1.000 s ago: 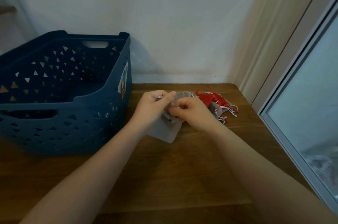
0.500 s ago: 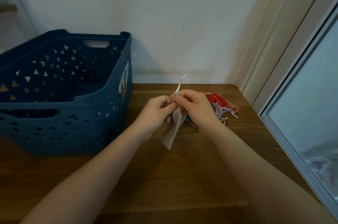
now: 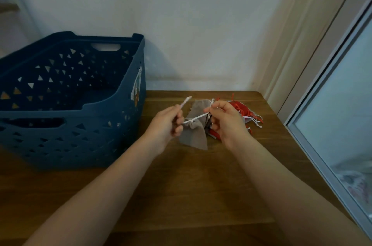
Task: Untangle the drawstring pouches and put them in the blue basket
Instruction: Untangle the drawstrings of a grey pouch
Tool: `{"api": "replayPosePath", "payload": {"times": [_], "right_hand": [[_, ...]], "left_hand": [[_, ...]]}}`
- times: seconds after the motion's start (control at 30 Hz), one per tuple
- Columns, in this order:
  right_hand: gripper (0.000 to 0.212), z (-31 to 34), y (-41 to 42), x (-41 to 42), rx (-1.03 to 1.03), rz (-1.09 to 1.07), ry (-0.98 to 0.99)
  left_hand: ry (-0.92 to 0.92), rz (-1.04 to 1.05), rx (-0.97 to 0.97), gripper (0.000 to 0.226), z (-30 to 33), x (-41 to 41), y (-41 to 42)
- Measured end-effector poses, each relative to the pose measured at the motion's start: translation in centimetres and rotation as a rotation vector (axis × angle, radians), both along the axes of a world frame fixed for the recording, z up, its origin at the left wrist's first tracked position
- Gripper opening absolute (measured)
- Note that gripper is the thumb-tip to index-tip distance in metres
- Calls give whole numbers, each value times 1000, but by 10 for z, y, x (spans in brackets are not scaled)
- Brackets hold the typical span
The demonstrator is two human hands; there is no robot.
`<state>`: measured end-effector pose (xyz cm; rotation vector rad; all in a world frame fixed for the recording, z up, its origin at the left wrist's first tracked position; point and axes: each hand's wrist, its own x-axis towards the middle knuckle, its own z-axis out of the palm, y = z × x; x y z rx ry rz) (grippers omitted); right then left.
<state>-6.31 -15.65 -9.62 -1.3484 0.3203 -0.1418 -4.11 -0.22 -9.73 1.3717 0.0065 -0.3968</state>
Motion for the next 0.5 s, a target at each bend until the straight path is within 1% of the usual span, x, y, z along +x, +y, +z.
{"api": "replayPosePath", "payload": {"times": [0.07, 0.1, 0.17, 0.23, 0.3, 0.4, 0.5], "right_hand": [[19, 7, 4, -3, -134, 35, -136], [18, 11, 7, -3, -207, 53, -216], [21, 16, 14, -2, -358, 87, -338], [26, 21, 18, 0, -515, 125, -382], [29, 25, 19, 1, -592, 162, -389], [25, 27, 22, 1, -592, 213, -373], [13, 26, 21, -2, -551, 249, -336]], "left_hand": [[-181, -79, 342, 32, 2, -3, -4], [-277, -101, 480, 33, 3, -4, -7], [-454, -139, 653, 36, 5, -6, -12], [-551, -178, 729, 35, 8, -8, -15], [-622, -223, 763, 30, 10, -9, -16], [-741, -257, 791, 25, 8, -10, -15], [-772, -241, 817, 27, 2, -8, -11]]}}
